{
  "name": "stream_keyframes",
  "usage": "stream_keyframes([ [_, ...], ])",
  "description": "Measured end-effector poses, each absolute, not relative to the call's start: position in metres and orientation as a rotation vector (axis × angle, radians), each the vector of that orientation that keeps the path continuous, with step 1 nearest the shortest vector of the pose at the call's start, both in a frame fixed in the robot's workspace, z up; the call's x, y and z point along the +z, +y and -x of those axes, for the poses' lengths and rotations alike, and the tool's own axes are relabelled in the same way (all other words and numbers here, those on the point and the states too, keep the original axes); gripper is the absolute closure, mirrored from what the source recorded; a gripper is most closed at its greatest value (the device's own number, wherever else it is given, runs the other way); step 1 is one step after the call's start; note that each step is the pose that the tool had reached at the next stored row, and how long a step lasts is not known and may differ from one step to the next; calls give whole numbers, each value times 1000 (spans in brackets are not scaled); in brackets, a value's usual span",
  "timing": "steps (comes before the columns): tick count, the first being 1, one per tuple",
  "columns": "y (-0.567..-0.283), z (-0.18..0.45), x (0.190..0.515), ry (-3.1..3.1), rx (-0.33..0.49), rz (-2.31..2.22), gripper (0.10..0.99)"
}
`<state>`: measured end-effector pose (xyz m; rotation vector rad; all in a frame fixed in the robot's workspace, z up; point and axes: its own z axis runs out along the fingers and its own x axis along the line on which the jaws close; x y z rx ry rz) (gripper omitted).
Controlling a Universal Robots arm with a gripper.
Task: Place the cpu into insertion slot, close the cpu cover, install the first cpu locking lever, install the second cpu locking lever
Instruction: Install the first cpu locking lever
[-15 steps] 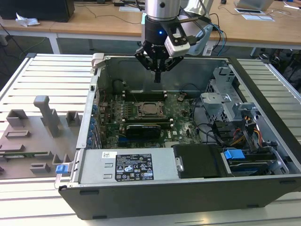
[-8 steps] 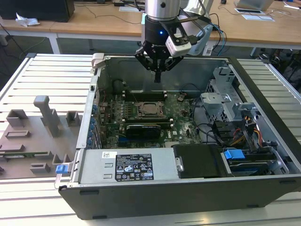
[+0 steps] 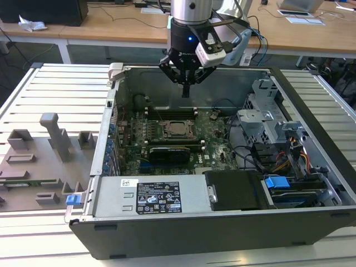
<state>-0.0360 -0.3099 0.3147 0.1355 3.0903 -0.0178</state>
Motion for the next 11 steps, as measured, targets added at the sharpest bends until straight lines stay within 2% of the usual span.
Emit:
stream_keyframes([
  [11,-310,55,314,3090,-18,-136,980],
])
